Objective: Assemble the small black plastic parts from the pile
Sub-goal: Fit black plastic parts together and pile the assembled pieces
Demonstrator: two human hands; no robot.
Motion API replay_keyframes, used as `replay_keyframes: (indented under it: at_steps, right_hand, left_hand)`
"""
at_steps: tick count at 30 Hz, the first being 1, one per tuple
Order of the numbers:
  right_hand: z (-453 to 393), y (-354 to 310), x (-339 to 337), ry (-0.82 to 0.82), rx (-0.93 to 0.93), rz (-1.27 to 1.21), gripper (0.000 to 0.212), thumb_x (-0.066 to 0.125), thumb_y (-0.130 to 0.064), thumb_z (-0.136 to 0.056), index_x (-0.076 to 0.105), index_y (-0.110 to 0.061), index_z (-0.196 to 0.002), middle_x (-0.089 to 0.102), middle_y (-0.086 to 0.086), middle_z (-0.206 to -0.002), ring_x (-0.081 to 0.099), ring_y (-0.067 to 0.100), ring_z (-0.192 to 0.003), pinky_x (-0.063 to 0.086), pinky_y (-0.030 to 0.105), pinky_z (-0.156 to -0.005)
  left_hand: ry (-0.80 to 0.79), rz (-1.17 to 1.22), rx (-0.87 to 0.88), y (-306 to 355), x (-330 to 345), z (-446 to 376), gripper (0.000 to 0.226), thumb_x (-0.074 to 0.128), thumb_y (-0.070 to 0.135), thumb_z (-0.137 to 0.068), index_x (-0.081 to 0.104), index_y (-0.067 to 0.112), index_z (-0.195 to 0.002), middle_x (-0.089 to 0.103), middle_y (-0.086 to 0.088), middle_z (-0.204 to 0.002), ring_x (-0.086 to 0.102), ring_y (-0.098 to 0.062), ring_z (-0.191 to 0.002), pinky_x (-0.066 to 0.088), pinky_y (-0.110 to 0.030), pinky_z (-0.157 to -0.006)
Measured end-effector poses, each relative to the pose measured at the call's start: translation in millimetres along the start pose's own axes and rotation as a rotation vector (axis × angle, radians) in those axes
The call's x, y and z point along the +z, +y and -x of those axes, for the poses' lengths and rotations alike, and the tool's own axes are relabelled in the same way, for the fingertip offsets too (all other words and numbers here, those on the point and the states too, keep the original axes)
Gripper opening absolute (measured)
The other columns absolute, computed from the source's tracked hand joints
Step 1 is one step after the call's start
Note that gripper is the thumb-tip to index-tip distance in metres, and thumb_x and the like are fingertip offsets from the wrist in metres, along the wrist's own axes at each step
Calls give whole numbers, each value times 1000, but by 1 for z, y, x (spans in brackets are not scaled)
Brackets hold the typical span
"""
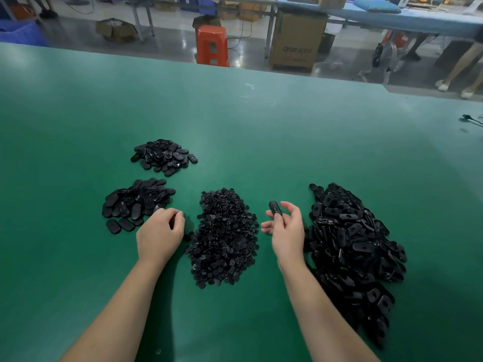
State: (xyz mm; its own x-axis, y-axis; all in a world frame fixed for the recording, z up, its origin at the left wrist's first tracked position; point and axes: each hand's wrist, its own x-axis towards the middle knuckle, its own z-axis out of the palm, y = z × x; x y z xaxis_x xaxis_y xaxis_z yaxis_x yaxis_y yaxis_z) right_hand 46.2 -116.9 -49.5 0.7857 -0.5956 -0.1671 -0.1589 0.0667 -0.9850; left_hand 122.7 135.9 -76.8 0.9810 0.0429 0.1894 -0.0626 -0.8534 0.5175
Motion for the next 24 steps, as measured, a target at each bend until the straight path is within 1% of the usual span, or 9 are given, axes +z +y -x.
replay_keyframes:
  at_steps: [2,4,8,12,15,18,20,22,24]
  right_hand:
    - [2,9,2,38,5,-9,19,44,-7,-106,51,-18,-120,71,1,-99,70,15,-65,59,25,-63]
    - [3,14,4,60,-7,4,18,42,-10,-107,55,-15,-117,70,1,-99,69,14,-63,60,26,-63]
    - [5,19,4,109,-66,17,24,41,-12,-107,58,-28,-104,71,-2,-97,67,10,-61,58,24,-61]
    - [7,28,3,114,-114,92,26,44,-16,-107,65,-31,-108,70,1,-77,65,9,-64,58,25,-67]
    - [4,31,3,87,-153,141,25,46,-16,-106,66,-30,-113,68,9,-86,66,10,-68,57,23,-70]
    - [1,33,4,95,-159,156,24,47,-17,-106,66,-29,-113,68,10,-88,65,10,-67,56,23,-71]
    - [0,35,5,101,-150,158,22,47,-18,-106,66,-27,-114,68,10,-86,64,10,-66,57,29,-73]
    - [0,35,5,97,-150,170,22,47,-18,-106,66,-25,-116,68,9,-87,64,10,-68,58,33,-75]
    - [0,36,5,92,-163,180,22,48,-17,-105,65,-24,-117,68,9,-92,65,8,-69,57,28,-75]
  left_hand:
    - [5,1,-1,0,0,0,21,54,30,-99,71,29,-87,56,11,-73,54,-4,-62,32,-23,-48]
    - [6,2,4,0,1,0,22,54,31,-100,71,28,-87,56,11,-73,53,-4,-62,32,-23,-48]
    - [10,-7,18,-2,1,-1,22,55,33,-101,73,28,-90,56,11,-73,52,-3,-60,32,-23,-46]
    - [2,-4,23,-4,0,-2,20,58,34,-100,76,27,-93,56,11,-74,54,-5,-63,33,-23,-46]
    - [-30,-8,22,-3,-3,-2,13,63,34,-97,76,33,-96,56,14,-77,53,-2,-62,33,-22,-46]
    - [-82,-11,48,-1,-4,-5,12,65,34,-96,75,38,-102,56,16,-82,54,0,-66,40,-23,-48]
    - [-130,24,101,3,-3,-7,14,67,32,-95,75,37,-105,57,16,-85,55,-3,-70,48,-27,-53]
    - [-171,35,154,9,-1,-7,14,69,31,-95,76,35,-106,58,15,-87,57,-5,-74,52,-30,-60]
    - [-197,25,165,13,2,-8,15,69,31,-95,77,34,-107,58,15,-88,57,-7,-77,49,-30,-63]
